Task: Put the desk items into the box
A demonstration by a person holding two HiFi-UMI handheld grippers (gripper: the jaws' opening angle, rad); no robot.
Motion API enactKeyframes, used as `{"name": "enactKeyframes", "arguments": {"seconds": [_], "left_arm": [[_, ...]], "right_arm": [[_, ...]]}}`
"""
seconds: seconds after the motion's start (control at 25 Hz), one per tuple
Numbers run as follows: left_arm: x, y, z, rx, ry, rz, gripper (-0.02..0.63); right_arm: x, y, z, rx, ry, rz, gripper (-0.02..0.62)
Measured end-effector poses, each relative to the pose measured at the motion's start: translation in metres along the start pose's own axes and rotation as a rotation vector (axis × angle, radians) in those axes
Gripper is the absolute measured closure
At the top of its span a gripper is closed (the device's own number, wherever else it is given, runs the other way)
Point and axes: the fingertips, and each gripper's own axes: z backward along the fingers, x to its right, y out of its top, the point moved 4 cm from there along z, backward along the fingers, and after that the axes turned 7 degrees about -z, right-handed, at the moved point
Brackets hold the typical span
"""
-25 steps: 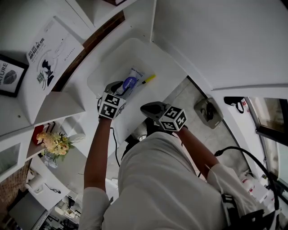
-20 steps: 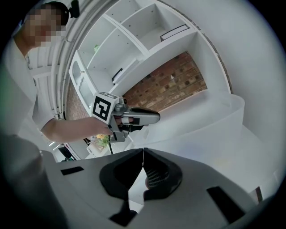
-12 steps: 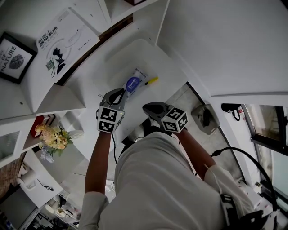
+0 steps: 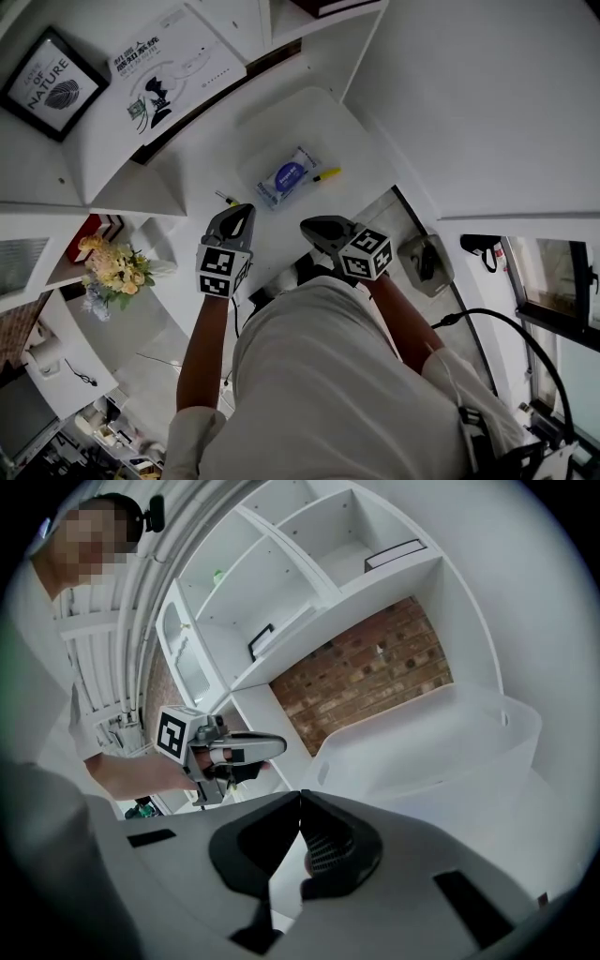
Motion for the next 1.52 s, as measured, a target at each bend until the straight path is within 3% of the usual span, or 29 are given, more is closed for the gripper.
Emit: {"name": "enactKeyframes", "arguments": {"seconds": [0.4,0.72,0.96,1.16,1.32,1.52], "left_arm": [[0.003,-0.051,0.040,-0.052,0.085,0.153,0.606],[0.012,-0.046,0.042,-0.025,0.096,0.114,0.604],[0.011,-0.056,0.035,-0.066,0.120,0.093,0.603],[0.008,-0.075,0.023,-0.150,0.084,-0.028,0.600],[0.002,-0.096,0.007,-0.248,0.023,-0.178,0.580],[-0.008,-0.114,-0.013,-0.300,-0.077,-0.355,0.580]], "right_arm": [[-0.010,-0.006,-0.008,-0.021,0.031,0.010,0.595],[-0.013,-0.010,-0.009,-0.040,0.060,0.022,0.595],[-0.008,-0.012,-0.003,-0.051,0.070,0.016,0.595],[0.000,-0.018,0.002,-0.076,0.089,0.007,0.595],[0.004,-0.021,0.005,-0.091,0.101,-0.003,0.595],[0.008,-0.025,0.001,-0.108,0.102,-0.004,0.595]]}}
